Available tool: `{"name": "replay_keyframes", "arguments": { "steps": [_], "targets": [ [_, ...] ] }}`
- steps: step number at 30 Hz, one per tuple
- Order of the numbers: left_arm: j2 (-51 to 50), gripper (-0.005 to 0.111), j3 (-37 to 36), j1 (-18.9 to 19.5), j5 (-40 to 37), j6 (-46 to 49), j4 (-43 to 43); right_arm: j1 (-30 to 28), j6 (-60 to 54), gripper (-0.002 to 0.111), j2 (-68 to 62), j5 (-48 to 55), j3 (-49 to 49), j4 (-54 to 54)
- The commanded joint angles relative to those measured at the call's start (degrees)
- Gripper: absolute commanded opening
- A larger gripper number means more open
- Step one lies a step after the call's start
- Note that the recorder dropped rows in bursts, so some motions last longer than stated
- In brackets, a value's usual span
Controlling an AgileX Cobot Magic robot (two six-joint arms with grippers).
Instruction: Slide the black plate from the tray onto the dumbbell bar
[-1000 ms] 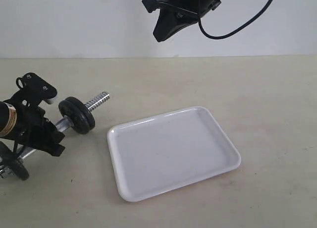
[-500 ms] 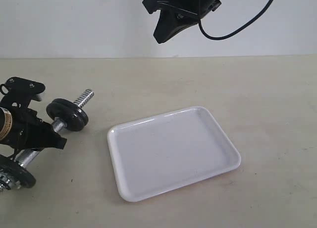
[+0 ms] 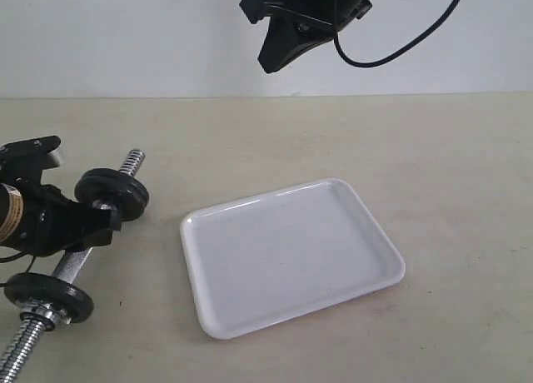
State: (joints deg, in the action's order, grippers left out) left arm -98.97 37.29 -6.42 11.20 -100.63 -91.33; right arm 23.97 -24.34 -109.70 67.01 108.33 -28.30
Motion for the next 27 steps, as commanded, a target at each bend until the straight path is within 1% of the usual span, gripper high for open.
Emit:
{"name": "replay_keyframes", "arguments": {
  "steps": [1, 7, 13, 16, 18, 24, 27],
  "targets": [
    [1.58, 0.004, -1.99, -0.13, 1.19, -4.40, 2.20, -0.12, -0.72, 0.000, 0.65, 0.13, 0.34, 0.29],
    [4.43, 0.004, -7.65, -0.13, -0.55, -5.17, 7.74, -0.12, -1.74, 0.000, 0.65, 0.03, 0.34, 0.29],
    [7.73, 0.004, -9.64, -0.13, -0.04, -5.17, 14.02, -0.12, -1.74, 0.000, 0.65, -0.34, 0.34, 0.29],
    [8.78, 0.004, -9.64, -0.13, 2.60, -4.43, 16.50, -0.12, -1.74, 0.000, 0.65, -0.24, 0.34, -0.08],
    [9.32, 0.004, -9.64, -0.13, 3.24, -2.85, 20.06, -0.12, -1.74, 0.000, 0.65, -0.13, 0.34, -0.08],
    [10.22, 0.004, -9.64, -0.24, 8.30, 1.41, 27.41, -0.12, -1.74, 0.000, 0.65, 0.21, 0.34, -0.08],
    [10.22, 0.004, -9.64, -0.33, 10.13, 1.69, 29.07, -0.12, -1.74, 0.000, 0.65, 0.31, 0.34, -0.08]
  ]
}}
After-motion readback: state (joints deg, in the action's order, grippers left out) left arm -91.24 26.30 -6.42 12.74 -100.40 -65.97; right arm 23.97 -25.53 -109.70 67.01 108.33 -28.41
